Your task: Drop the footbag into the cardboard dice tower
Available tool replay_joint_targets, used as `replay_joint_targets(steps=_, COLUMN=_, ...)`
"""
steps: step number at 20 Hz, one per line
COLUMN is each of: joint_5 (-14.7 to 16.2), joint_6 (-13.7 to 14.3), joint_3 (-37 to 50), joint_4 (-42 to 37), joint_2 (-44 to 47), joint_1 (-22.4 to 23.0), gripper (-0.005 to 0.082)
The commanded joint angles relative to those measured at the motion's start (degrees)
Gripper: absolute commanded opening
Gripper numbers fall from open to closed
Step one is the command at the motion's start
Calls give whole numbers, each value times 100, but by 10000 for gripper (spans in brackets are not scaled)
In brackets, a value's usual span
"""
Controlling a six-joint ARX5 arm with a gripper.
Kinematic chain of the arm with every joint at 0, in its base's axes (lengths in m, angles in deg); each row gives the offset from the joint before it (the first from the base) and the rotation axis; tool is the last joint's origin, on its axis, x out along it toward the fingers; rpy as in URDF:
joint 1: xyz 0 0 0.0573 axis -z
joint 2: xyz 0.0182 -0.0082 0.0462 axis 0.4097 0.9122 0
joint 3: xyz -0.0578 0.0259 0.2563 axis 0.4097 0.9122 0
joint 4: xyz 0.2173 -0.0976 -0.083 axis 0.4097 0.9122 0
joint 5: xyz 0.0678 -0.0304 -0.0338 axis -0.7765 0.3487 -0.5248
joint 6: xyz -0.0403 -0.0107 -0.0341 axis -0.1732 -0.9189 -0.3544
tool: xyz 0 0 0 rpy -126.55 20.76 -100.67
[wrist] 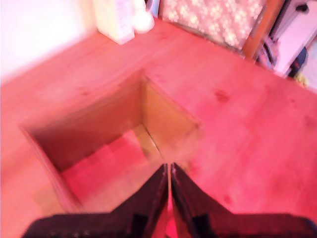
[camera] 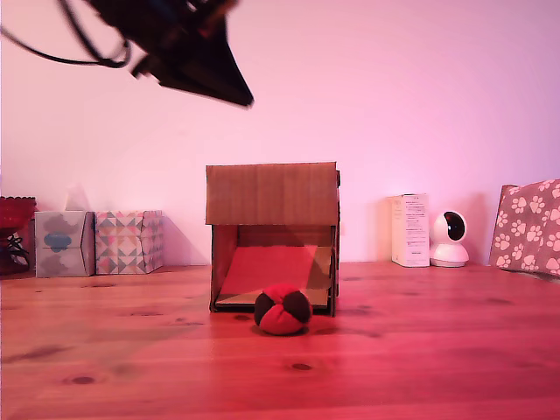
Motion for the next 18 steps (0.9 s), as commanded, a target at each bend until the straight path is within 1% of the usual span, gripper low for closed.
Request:
replay_joint_targets(steps=1, joint_5=17, joint_6=-133, joint_3=702, joint_4=-584, joint_2=-396, joint_1=2, gripper=-20)
replay_joint_targets(steps=3, joint_5=17, joint_6=-258, joint_3=1491, joint_4=-1060, joint_2=-765, joint_1=11, gripper=-20)
replay_joint_targets(steps=4, joint_5=17, joint_6=-365, joint_3=1786, joint_4=-1178, joint_2=-903, joint_1=11, gripper=-20)
replay_joint_targets(steps=7, joint_5=20, joint_6=-455, joint_3=2291, joint_4=-1161, joint_2=-1132, joint_1=11, gripper=-20)
replay_joint_targets(steps=15, joint_5=20, joint_6=-472, joint_3=2319, joint_4=-205, joint_2=-1128, joint_1=79, gripper=-19)
replay_joint_targets(steps=18, joint_5=17, joint_6=-470, joint_3=2319, joint_4=-61, joint_2=-1130, joint_1=79, gripper=-19)
